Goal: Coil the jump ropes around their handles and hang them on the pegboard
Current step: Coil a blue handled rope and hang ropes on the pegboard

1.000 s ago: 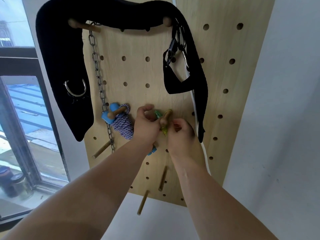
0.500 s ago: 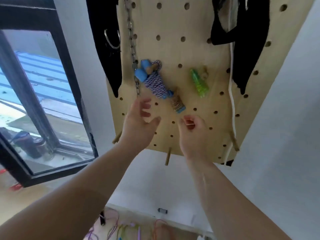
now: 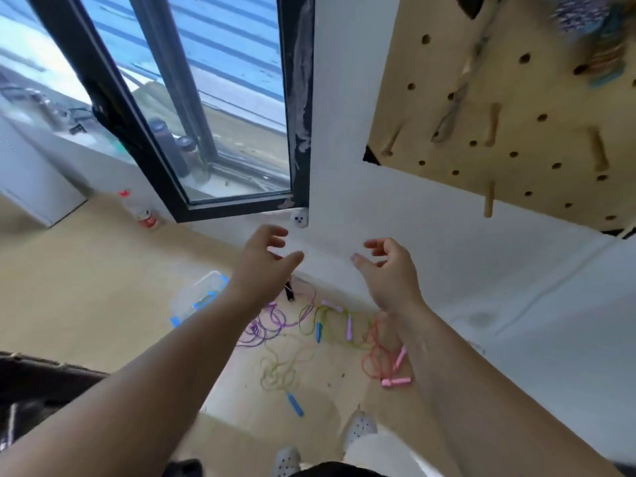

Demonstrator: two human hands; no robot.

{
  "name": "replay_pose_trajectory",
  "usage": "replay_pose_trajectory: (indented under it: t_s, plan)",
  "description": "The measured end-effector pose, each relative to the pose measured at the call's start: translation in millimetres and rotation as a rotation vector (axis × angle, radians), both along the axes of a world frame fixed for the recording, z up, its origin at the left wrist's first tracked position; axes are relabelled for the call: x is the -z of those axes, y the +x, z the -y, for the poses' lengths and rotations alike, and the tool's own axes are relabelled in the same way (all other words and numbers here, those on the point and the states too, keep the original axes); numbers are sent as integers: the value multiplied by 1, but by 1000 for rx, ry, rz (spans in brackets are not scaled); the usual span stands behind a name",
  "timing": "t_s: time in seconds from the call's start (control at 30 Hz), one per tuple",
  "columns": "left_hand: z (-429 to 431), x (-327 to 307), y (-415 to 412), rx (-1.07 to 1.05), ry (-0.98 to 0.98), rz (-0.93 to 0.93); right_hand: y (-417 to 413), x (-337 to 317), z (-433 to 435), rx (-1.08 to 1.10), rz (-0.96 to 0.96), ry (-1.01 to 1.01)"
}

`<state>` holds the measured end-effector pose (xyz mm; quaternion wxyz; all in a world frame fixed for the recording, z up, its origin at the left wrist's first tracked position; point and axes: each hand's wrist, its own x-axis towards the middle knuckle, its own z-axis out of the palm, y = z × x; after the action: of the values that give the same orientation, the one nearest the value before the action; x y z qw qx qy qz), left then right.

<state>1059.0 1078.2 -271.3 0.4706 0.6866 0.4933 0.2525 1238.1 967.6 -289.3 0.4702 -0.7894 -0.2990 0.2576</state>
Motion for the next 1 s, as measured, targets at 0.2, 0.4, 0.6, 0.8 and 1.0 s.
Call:
replay_pose_trajectory:
  t_s: [0.2, 0.4, 0.6, 0.8, 1.0]
  plan:
    - [-20, 65, -65, -130, -168, -132, -32, 64, -33, -244, -55, -265]
    - [-47, 138, -93, -190, -284, -319, -38, 147, -78, -385, -163, -436]
    - [-85, 262, -93, -144, -394, -459, -33, 263, -107, -352, -248, -638]
    - [-122, 433, -90, 41, -528, -594, -31, 422, -130, -326, -267, -812]
    - [-135, 606, -82, 156, -602, -688, -36, 603, -146, -368, -268, -981]
